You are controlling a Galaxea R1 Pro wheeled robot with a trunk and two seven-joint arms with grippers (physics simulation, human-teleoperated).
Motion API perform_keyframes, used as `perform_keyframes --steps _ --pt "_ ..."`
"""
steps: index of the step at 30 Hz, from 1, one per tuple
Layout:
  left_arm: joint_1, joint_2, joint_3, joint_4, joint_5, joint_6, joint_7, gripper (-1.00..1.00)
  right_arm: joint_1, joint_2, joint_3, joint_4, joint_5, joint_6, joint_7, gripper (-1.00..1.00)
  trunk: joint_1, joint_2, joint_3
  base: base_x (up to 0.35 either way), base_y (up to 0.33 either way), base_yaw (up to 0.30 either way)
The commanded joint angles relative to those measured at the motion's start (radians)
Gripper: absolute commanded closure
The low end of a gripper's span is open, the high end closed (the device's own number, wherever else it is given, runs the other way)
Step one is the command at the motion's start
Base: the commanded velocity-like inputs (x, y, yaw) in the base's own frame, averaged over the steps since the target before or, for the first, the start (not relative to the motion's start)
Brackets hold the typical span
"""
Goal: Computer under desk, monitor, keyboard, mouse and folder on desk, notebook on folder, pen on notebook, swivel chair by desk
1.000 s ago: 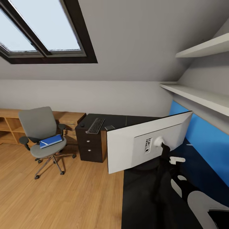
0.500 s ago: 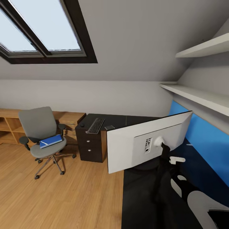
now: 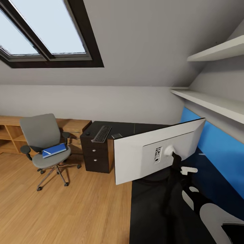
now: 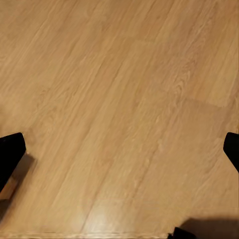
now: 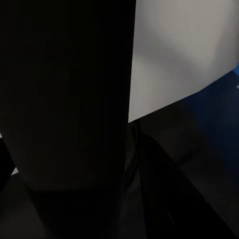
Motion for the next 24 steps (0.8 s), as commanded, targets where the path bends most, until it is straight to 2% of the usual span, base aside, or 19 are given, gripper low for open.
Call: perform_keyframes --steps 1,3,5,9,13,24 --pt "-0.001 0.0 -0.011 0.024 0.003 -0.017 0.006 -1.0 -0.002 0.0 -0.001 -0.001 -0.007 -0.004 -0.001 1.0 0.0 -0.001 -0.001 0.0 0.0 0.0" --pt "-0.001 0.0 -0.01 0.115 0.005 -0.105 -0.005 -1.0 -0.002 0.0 -0.001 -0.001 -0.007 -0.004 -0.001 1.0 0.0 -0.001 -0.001 0.0 0.0 0.0" --pt "0.002 0.001 -0.006 0.163 0.007 -0.192 -0.041 -1.0 -0.001 0.0 -0.001 -0.001 -0.007 -0.004 -0.001 1.0 0.0 -0.001 -0.001 0.0 0.0 0.0" --pt "0.026 0.002 -0.003 0.189 0.012 -0.27 -0.098 -1.0 -0.002 0.0 -0.001 -0.001 -0.007 -0.004 -0.001 1.0 0.0 -0.001 -0.001 0.0 0.0 0.0" --pt "0.032 0.001 -0.003 0.194 0.017 -0.297 -0.11 -1.0 -0.002 0.0 -0.001 -0.001 -0.007 -0.004 -0.002 1.0 0.0 -0.001 -0.001 0.0 0.0 -0.012" --pt "0.033 0.001 -0.003 0.195 0.017 -0.3 -0.113 -1.0 -0.002 0.001 0.002 0.0 -0.007 -0.004 -0.002 1.0 0.0 -0.001 -0.001 0.026 -0.026 -0.068"
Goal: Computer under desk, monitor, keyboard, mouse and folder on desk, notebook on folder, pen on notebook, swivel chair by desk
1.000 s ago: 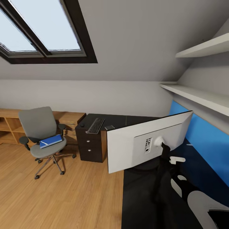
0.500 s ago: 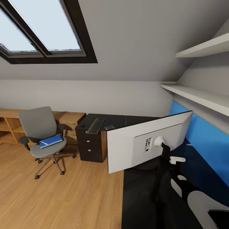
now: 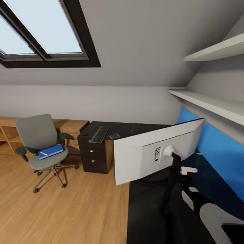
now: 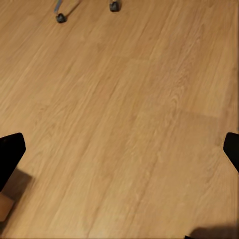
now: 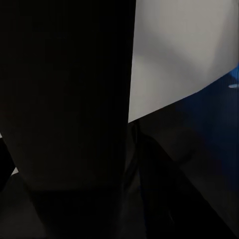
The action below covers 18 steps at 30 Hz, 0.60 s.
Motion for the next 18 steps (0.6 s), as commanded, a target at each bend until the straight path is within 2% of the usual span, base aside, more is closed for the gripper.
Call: perform_keyframes --steps 1,9,13,18 --pt "0.0 0.0 -0.009 -0.001 0.004 -0.001 0.006 -1.0 -0.001 0.0 -0.003 -0.002 -0.008 -0.004 -0.001 1.0 0.0 -0.001 -0.001 0.167 -0.159 -0.044" --pt "0.0 0.001 -0.007 -0.001 0.004 0.0 0.006 -1.0 -0.001 0.0 -0.003 -0.002 -0.008 -0.002 0.0 1.0 0.0 -0.001 -0.001 0.136 -0.178 -0.009" --pt "0.0 0.001 -0.006 -0.001 0.005 0.001 0.006 -1.0 -0.002 0.0 -0.002 -0.002 -0.008 0.001 -0.002 1.0 0.0 -0.001 -0.001 0.008 -0.02 0.0" --pt "0.0 0.001 -0.006 -0.001 0.005 -0.001 0.006 -1.0 -0.002 0.0 -0.003 -0.003 -0.008 0.0 -0.002 1.0 0.0 -0.001 -0.001 -0.165 -0.065 0.0"
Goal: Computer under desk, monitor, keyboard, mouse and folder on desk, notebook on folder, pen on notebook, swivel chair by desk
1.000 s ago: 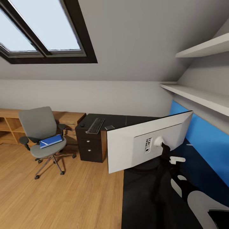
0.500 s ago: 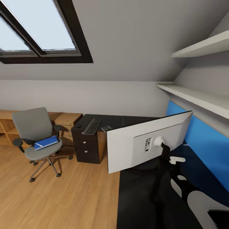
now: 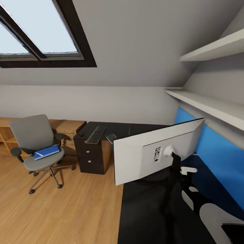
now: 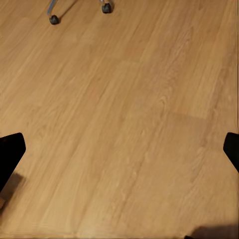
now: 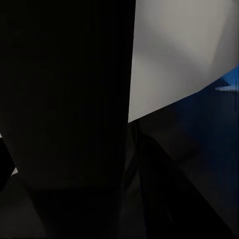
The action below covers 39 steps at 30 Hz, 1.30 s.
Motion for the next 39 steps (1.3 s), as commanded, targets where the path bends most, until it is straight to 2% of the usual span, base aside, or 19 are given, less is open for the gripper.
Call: perform_keyframes --steps 1,14,24,29,39 --pt "0.0 0.0 -0.008 -0.001 0.004 -0.001 0.006 -1.0 -0.001 0.0 -0.002 -0.001 -0.012 -0.004 -0.002 1.0 0.0 -0.001 -0.001 -0.094 -0.261 0.0" --pt "0.0 0.001 -0.006 -0.001 0.004 -0.002 0.006 -1.0 -0.001 0.0 -0.003 -0.001 -0.012 -0.002 -0.002 1.0 0.0 -0.001 -0.001 -0.08 -0.103 0.0" --pt "0.0 0.002 -0.006 -0.001 0.006 -0.002 0.006 -1.0 -0.001 0.0 -0.002 -0.001 -0.012 -0.002 -0.002 1.0 0.0 -0.001 -0.001 -0.029 -0.011 0.0" --pt "0.0 0.001 -0.006 -0.001 0.03 -0.002 0.006 -1.0 -0.001 0.0 -0.002 0.0 -0.012 -0.002 -0.001 1.0 0.0 -0.001 -0.001 0.017 -0.018 0.0" --pt "0.0 0.002 -0.006 -0.001 0.032 -0.002 0.006 -1.0 -0.001 0.0 -0.002 0.0 -0.012 -0.002 -0.001 1.0 0.0 -0.001 -0.001 0.022 -0.022 0.0"
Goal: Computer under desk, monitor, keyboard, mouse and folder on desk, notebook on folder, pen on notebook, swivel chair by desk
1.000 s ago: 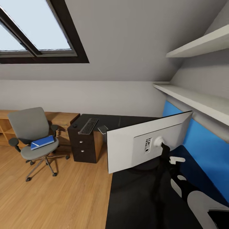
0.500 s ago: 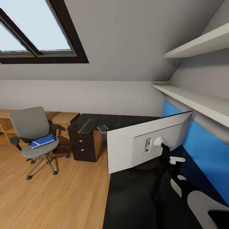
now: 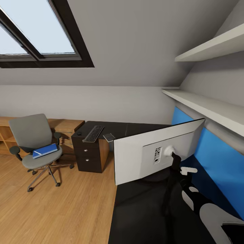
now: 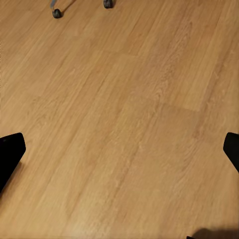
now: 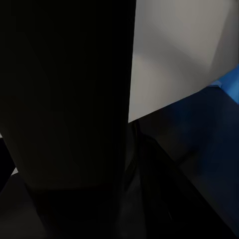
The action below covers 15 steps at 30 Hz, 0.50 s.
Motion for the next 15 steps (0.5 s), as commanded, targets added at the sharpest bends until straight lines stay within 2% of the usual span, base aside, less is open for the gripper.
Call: perform_keyframes --steps 1,15 --pt "0.0 0.0 -0.009 -0.001 0.004 -0.001 0.006 -1.0 -0.001 0.0 0.001 -0.001 -0.008 -0.004 -0.002 1.0 0.0 -0.001 -0.001 0.0 0.0 0.0" --pt "0.0 0.0 -0.009 -0.001 0.004 -0.001 0.006 -1.0 -0.002 0.0 0.003 -0.001 -0.006 -0.004 -0.001 1.0 0.0 -0.001 -0.001 0.0 0.0 0.0"
